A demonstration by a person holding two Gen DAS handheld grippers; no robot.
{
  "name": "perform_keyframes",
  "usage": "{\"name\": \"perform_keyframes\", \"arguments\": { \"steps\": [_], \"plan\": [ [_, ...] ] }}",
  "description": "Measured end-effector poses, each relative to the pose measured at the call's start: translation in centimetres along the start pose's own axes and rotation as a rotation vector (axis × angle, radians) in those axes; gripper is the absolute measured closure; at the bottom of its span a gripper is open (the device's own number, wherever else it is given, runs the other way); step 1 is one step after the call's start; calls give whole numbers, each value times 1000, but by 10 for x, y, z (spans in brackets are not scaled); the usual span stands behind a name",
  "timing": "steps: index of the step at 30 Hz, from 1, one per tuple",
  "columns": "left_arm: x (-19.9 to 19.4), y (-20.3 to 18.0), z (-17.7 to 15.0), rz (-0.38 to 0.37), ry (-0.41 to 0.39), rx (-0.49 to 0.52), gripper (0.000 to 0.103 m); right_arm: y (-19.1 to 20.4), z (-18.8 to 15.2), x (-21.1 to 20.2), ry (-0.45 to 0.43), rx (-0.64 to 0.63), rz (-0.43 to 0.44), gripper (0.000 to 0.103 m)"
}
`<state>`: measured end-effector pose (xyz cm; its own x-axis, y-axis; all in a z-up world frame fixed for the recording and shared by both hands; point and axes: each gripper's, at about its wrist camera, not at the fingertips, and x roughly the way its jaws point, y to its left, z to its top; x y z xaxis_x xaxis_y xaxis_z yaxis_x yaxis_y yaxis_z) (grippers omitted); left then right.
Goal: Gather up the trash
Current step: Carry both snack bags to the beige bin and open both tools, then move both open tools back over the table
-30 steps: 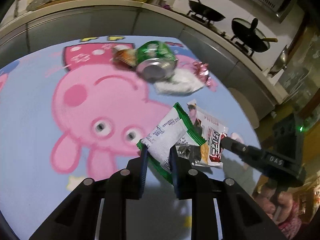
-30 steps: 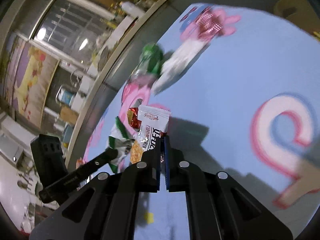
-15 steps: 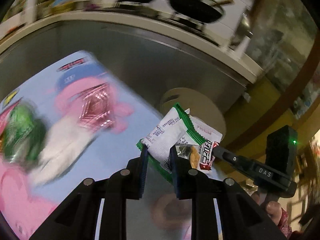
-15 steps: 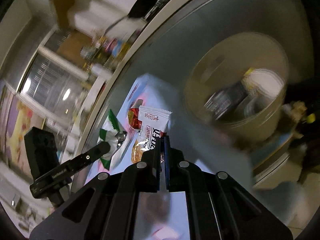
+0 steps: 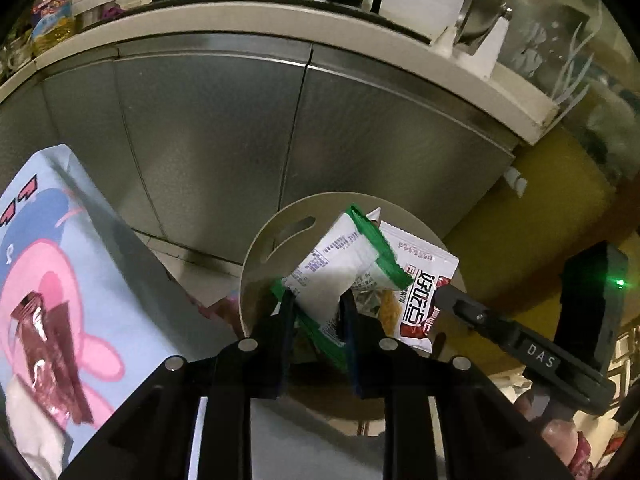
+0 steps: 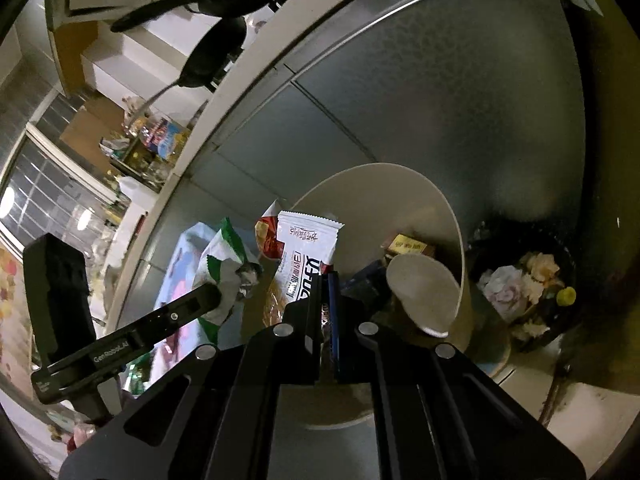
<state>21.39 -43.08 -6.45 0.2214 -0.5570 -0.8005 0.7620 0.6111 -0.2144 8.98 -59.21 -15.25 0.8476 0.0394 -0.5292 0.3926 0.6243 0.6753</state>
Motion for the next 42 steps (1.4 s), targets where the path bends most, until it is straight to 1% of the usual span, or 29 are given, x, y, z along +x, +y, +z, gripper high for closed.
{"name": "perform_keyframes", "arguments": {
  "steps": [1, 2, 3, 4, 5, 7, 9, 11, 14, 16, 17, 19, 22, 26, 30, 35, 39, 42],
  "plan": [
    [3, 1, 1, 8, 1, -1, 64, 0, 1, 4, 7, -9, -16, 96],
    [6, 2, 2, 20, 5, -4, 42, -2, 0, 6, 11, -21, -32, 87],
    [8, 1, 3, 30, 5, -8, 34, -2, 0, 9, 21, -34, -48, 78],
    [6, 2, 2, 40, -6, -19, 31, -1, -1, 8, 9, -35, -59, 60],
    [2, 4, 1, 30, -15, -31, 31, 0, -3, 4, -12, -34, -63, 58],
    [-6, 5, -3, 25, -27, -43, 32, 5, -7, -7, -52, -53, -70, 58],
    [-23, 8, -9, 43, -59, -53, 32, 9, -11, -19, -77, -49, -64, 58],
    [-41, 8, -17, 58, -91, -63, 32, 17, -19, -34, -102, -47, -38, 58],
    [-69, 1, -32, 82, -145, -48, 32, 29, -34, -49, -114, -56, -9, 58],
    [-92, -6, -47, 109, -197, -13, 32, 35, -49, -56, -102, -54, 5, 58],
    [-101, -10, -53, 136, -212, 9, 32, 38, -57, -58, -86, -50, 11, 58],
    [-117, -13, -69, 148, -243, 24, 32, 43, -68, -60, -61, -45, 24, 58],
    [-136, -12, -90, 164, -255, 37, 32, 54, -85, -66, -42, -48, 37, 58],
    [-151, -8, -111, 192, -262, 47, 30, 70, -101, -71, -25, -49, 57, 58],
    [-173, 10, -134, 217, -274, 10, 29, 91, -115, -69, 14, -69, 79, 58],
    [-202, 35, -153, 253, -310, -49, 25, 125, -129, -68, 40, -125, 106, 58],
    [-224, 59, -171, 297, -339, -99, 24, 153, -143, -66, 67, -171, 123, 58],
    [-236, 76, -183, 333, -346, -133, 23, 170, -153, -61, 91, -197, 129, 58]
  ]
}}
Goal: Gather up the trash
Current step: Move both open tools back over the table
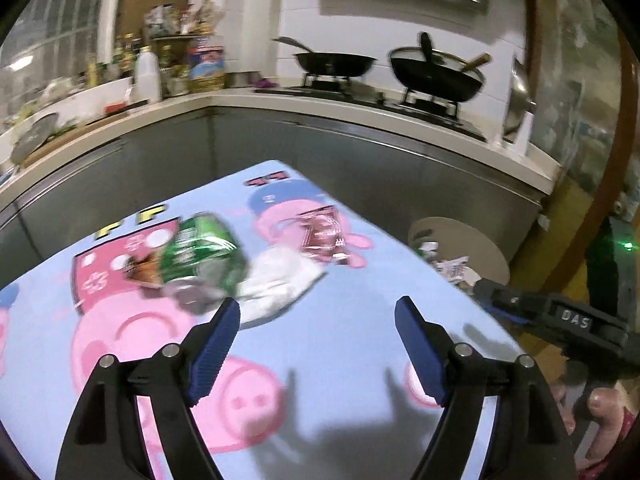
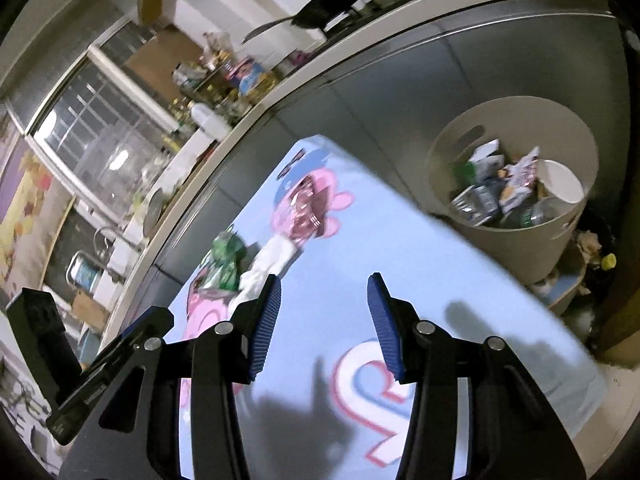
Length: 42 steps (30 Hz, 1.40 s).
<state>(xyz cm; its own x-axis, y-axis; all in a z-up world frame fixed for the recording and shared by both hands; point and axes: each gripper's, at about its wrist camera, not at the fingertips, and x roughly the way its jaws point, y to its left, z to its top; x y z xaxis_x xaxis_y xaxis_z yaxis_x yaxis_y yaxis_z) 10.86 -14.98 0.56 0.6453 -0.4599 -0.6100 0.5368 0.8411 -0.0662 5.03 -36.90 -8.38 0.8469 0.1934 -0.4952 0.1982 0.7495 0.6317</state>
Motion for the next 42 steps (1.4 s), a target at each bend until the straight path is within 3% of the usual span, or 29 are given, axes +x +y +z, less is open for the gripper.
{"name": "perform_keyframes", "arguments": {
  "steps": [9, 19, 42],
  "plan": [
    [-17, 58, -22, 87, -9, -82, 23, 55, -21, 25, 82, -86, 25, 58],
    [-27, 97, -38, 136, -6, -132, 23, 96, -41, 50, 154, -154, 40, 58],
    [-30, 147, -59, 174, 10, -209, 23, 130, -59, 81, 232, -204, 34, 58]
  ]
}}
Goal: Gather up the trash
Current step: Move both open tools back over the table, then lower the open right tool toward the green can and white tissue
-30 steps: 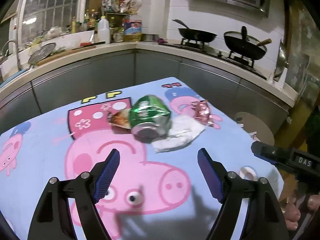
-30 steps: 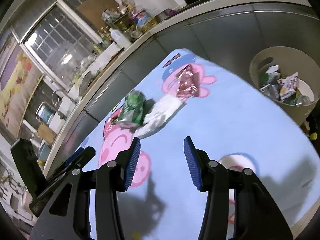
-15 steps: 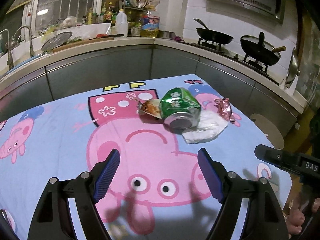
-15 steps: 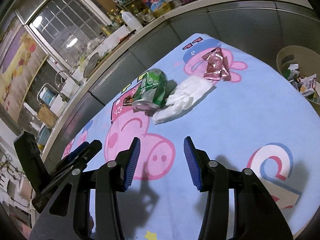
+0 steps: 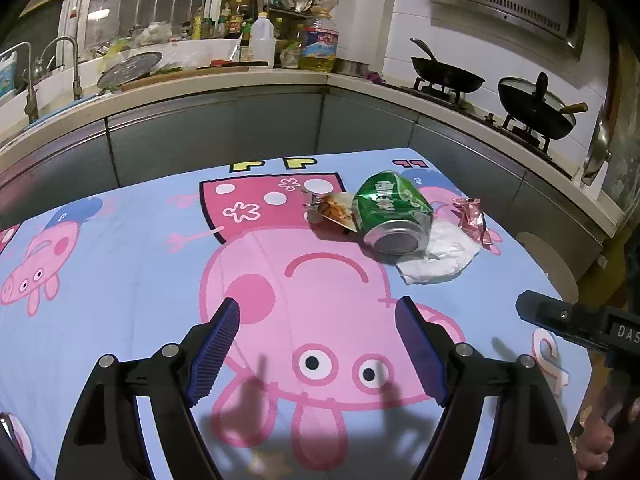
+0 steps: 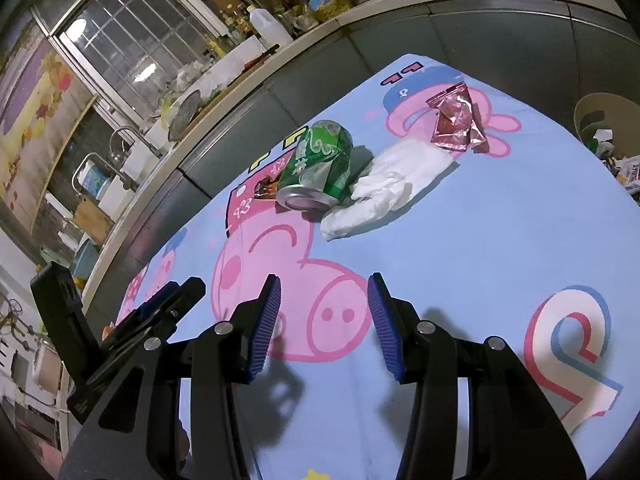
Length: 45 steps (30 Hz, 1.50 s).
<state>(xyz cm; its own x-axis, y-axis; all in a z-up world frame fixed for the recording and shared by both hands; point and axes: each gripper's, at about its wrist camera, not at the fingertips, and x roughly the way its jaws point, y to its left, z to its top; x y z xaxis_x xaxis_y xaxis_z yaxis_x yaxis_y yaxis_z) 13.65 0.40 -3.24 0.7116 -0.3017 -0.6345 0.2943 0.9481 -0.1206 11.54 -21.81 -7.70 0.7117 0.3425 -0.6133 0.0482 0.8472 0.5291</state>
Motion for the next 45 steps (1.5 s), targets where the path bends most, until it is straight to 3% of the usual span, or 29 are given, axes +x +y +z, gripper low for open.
{"name": "perform_keyframes", "arguments": {
  "steps": [23, 34, 45],
  "plan": [
    [4, 25, 3, 35, -6, -39, 23, 11, 14, 13, -5, -15, -18, 57],
    [5, 40, 3, 57, -6, -54, 22, 13, 22, 20, -10, -27, -30, 52],
    [9, 44, 4, 49, 0, -61, 22, -27, 84, 23, -125, -14, -160, 52]
  ]
}}
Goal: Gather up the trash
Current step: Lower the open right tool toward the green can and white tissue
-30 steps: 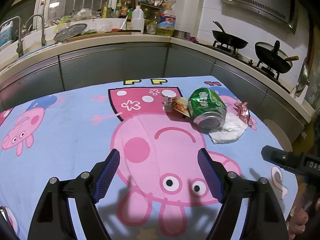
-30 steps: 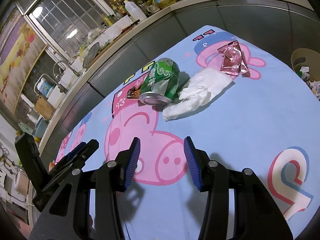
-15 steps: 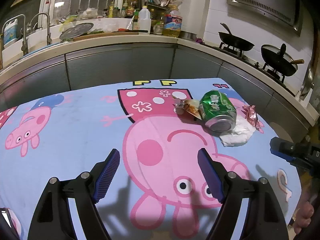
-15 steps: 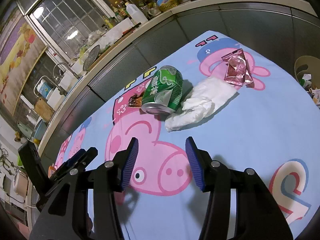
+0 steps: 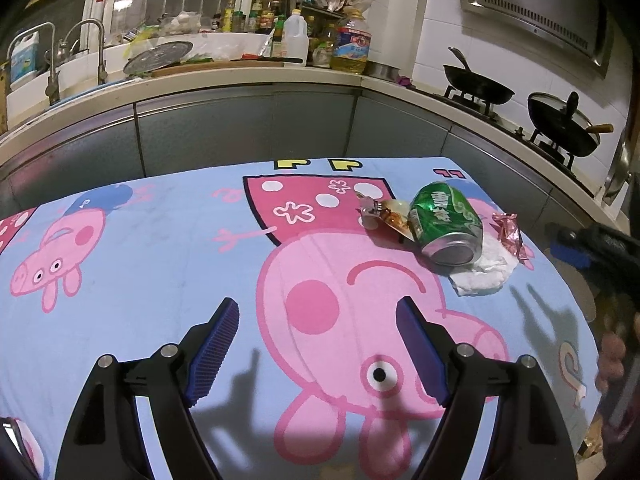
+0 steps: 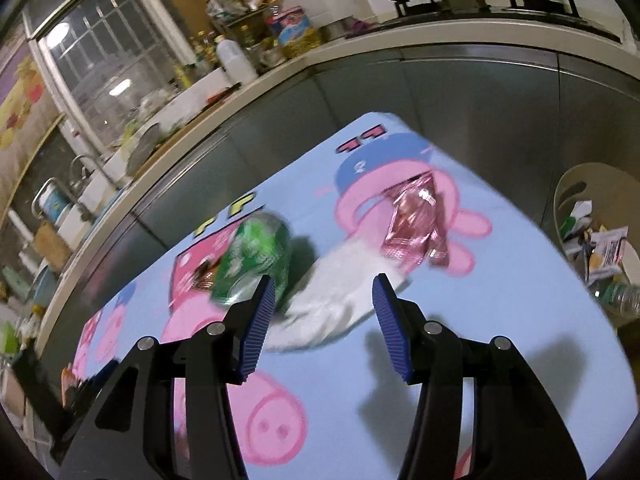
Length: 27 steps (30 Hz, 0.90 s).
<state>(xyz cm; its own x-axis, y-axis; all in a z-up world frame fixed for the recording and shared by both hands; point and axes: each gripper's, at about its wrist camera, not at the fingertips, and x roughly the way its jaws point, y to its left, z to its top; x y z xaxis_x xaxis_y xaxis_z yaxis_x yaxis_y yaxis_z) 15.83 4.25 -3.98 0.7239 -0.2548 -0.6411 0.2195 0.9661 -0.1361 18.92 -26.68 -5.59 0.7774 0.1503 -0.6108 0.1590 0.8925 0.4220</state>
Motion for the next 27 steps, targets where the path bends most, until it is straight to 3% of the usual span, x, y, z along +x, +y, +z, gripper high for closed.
{"name": "perform_keyframes", "arguments": {
  "steps": [6, 10, 13, 15, 16, 20, 27],
  "plan": [
    [6, -9, 3, -17, 16, 10, 22, 1, 27, 54, 113, 55, 84, 52],
    [9, -11, 4, -18, 23, 13, 22, 10, 29, 92, 191, 62, 107, 43],
    [10, -10, 5, -14, 28, 10, 22, 14, 26, 114, 239, 81, 156, 44],
    [11, -7, 5, -17, 32, 0, 22, 17, 21, 122, 273, 95, 236, 57],
    [11, -5, 6, -19, 34, -7, 22, 20, 20, 120, 271, 102, 281, 71],
    [8, 3, 9, -44, 40, -49, 22, 35, 6, 100, 278, 89, 373, 86],
    [-6, 14, 6, -86, 30, -94, 22, 52, -56, 58, 362, 104, 535, 89]
  ]
}}
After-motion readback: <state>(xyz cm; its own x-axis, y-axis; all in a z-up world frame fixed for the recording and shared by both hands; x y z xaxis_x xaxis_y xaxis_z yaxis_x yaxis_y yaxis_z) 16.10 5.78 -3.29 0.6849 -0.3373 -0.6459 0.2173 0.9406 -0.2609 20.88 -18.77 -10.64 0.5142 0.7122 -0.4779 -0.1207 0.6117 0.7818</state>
